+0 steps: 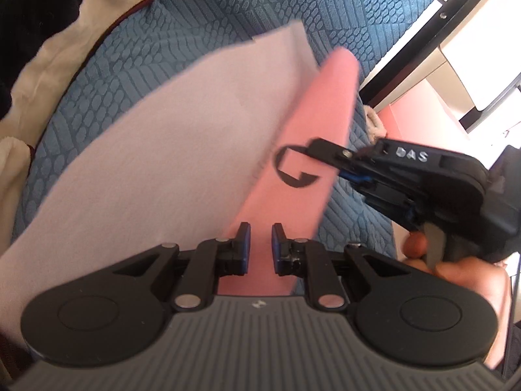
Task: Organize objects
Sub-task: 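Lift the rolled tissue with the right gripper toward the pink shoebox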
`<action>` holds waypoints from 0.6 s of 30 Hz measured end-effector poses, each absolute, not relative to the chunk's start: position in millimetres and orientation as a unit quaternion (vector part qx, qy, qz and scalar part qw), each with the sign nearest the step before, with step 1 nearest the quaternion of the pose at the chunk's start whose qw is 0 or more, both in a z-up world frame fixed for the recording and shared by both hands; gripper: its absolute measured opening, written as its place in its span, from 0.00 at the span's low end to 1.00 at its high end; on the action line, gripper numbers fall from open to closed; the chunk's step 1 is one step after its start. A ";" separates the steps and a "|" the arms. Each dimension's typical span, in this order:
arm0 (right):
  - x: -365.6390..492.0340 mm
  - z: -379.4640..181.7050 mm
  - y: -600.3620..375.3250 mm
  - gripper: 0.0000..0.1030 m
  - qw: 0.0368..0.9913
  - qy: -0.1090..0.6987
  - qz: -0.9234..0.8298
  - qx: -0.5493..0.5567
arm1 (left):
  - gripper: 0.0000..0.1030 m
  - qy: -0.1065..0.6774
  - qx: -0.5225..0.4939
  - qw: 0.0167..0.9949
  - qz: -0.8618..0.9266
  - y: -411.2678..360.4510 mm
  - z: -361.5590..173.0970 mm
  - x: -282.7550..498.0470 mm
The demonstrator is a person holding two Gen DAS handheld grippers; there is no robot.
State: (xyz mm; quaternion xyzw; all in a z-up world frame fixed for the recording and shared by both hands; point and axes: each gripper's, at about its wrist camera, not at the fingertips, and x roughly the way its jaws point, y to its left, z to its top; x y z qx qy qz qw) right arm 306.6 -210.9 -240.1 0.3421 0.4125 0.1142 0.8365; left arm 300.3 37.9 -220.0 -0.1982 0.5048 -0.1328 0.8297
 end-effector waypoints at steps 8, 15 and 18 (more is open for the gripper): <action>261.2 -199.9 -214.2 0.06 0.872 0.395 0.036 0.287 | 0.18 0.488 -0.170 0.848 -0.113 28.7 -206.3 296.8; 231.4 -187.4 -212.9 0.06 0.876 0.398 -0.065 0.264 | 0.18 0.501 -0.108 0.848 -0.135 -0.1 -213.6 290.9; 232.2 -193.7 -216.0 0.06 0.863 0.417 -0.095 0.270 | 0.18 0.503 -0.133 0.839 -0.159 3.2 -211.5 288.7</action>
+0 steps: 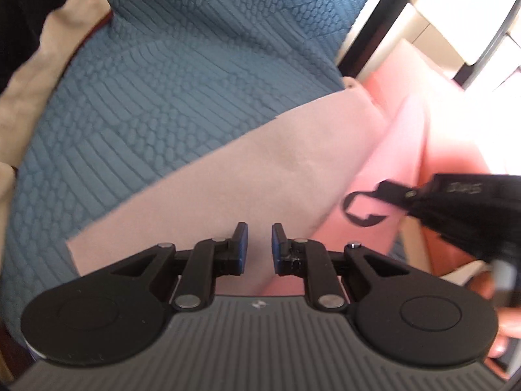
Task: Organize objects
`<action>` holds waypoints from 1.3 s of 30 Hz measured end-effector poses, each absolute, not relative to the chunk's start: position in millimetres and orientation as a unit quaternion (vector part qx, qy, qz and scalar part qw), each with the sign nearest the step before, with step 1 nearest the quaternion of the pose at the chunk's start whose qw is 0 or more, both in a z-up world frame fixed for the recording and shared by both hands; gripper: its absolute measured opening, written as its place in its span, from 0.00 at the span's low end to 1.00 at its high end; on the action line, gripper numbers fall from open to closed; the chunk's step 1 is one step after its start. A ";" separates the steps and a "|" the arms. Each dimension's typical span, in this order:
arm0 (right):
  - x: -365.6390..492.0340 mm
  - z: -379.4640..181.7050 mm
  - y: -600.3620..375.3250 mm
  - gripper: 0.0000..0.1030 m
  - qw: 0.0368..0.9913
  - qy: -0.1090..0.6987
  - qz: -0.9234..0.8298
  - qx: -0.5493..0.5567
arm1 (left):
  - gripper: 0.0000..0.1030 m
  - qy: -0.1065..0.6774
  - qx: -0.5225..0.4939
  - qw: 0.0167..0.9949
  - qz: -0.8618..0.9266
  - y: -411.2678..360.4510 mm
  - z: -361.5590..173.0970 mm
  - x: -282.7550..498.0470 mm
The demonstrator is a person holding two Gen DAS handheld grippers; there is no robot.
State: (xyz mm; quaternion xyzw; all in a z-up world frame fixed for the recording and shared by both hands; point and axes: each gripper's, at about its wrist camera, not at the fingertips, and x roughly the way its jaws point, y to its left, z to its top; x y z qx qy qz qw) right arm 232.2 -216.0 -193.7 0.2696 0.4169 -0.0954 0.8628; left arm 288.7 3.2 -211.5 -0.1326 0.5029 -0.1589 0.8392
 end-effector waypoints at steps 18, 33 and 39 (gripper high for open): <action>260.4 -201.1 -236.8 0.06 0.801 0.503 -0.097 0.310 | 0.28 0.483 -0.048 0.805 -0.342 -28.4 -180.9 248.8; 272.8 -203.4 -240.4 0.06 0.781 0.519 -0.098 0.333 | 0.33 0.450 0.138 0.832 -0.295 -60.2 -189.3 220.3; 278.2 -206.5 -243.6 0.15 0.775 0.523 -0.079 0.346 | 0.18 0.501 -0.016 0.817 -0.285 -18.9 -191.1 250.9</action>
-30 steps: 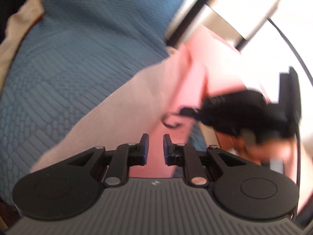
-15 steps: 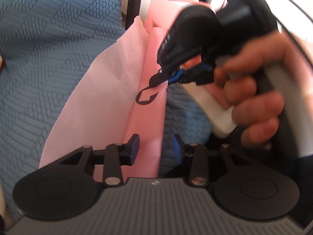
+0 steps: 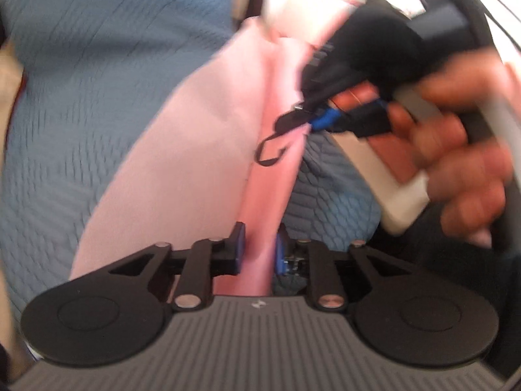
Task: Organize objects
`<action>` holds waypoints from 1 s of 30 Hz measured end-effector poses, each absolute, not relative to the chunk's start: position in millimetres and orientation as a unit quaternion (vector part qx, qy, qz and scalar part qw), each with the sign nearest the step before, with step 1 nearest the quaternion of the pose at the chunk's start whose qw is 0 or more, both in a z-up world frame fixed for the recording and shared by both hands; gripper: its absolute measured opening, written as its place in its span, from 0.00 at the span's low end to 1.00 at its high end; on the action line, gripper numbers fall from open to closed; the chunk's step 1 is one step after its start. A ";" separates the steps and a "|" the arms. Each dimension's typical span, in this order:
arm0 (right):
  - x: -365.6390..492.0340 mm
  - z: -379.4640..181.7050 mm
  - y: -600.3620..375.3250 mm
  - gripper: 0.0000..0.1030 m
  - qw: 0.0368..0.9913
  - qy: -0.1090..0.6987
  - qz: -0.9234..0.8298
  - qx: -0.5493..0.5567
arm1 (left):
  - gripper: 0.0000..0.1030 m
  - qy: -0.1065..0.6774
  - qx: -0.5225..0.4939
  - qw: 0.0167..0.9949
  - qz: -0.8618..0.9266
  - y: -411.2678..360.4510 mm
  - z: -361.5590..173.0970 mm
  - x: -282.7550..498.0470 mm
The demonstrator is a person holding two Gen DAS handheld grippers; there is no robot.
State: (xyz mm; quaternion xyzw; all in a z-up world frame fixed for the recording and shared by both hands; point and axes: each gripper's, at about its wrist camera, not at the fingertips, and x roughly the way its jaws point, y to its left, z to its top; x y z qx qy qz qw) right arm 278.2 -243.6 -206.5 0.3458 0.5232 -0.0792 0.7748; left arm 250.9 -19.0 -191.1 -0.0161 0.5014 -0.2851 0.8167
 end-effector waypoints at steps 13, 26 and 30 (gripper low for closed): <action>279.7 -176.7 -215.9 0.15 0.842 0.467 0.030 0.267 | 0.16 0.591 -0.319 0.703 -0.234 64.6 -232.2 295.2; 286.4 -213.0 -187.1 0.08 0.855 0.472 0.052 0.207 | 0.17 0.606 -0.354 0.681 -0.211 83.6 -245.5 298.4; 287.7 -220.1 -189.6 0.05 0.853 0.476 0.047 0.210 | 0.17 0.593 -0.322 0.709 -0.205 84.7 -231.5 298.8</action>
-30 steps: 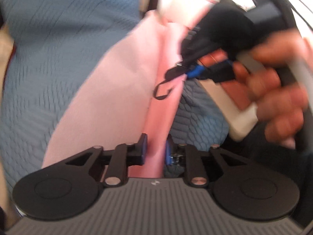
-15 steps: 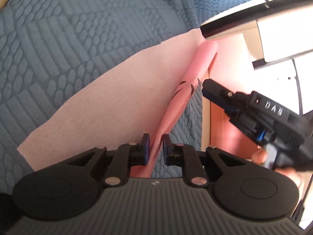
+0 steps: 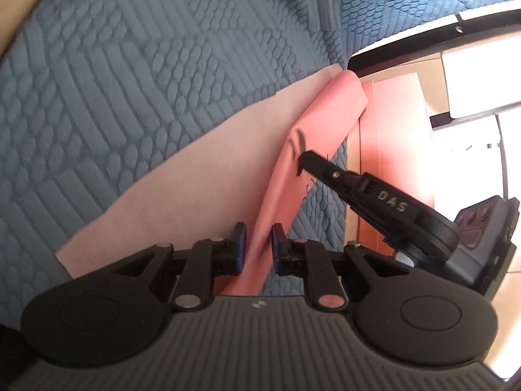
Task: Organize objects
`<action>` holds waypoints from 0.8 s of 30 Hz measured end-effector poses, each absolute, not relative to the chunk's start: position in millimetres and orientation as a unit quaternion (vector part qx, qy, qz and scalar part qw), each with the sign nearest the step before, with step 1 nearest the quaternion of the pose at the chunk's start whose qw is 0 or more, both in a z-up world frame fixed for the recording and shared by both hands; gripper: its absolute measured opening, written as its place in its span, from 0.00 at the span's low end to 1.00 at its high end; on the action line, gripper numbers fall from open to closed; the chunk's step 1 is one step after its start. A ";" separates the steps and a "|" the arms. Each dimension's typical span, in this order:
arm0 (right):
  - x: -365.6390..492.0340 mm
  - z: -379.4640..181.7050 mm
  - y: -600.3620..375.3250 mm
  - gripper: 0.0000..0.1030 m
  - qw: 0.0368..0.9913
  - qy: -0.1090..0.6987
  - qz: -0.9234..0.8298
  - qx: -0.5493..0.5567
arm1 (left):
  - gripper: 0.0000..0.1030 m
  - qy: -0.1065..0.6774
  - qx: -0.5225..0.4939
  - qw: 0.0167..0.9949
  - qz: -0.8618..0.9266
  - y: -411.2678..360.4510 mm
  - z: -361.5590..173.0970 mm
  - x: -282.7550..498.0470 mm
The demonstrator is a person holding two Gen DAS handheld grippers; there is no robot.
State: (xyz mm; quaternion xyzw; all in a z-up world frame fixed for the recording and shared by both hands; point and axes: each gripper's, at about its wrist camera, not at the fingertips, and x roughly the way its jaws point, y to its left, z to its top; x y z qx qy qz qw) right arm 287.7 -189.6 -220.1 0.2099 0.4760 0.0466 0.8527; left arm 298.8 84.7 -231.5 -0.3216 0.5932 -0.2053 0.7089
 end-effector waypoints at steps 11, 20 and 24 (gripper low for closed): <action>286.6 -227.1 -189.5 0.03 0.853 0.474 0.054 0.211 | 0.17 0.520 -0.241 0.797 -0.189 77.0 -161.9 274.5; 285.8 -230.7 -197.4 0.02 0.844 0.474 0.057 0.243 | 0.17 0.522 -0.208 0.809 -0.174 32.3 -186.7 274.8; 286.8 -231.2 -201.3 0.01 0.841 0.474 0.061 0.254 | 0.17 0.515 -0.185 0.822 -0.157 21.2 -201.5 283.3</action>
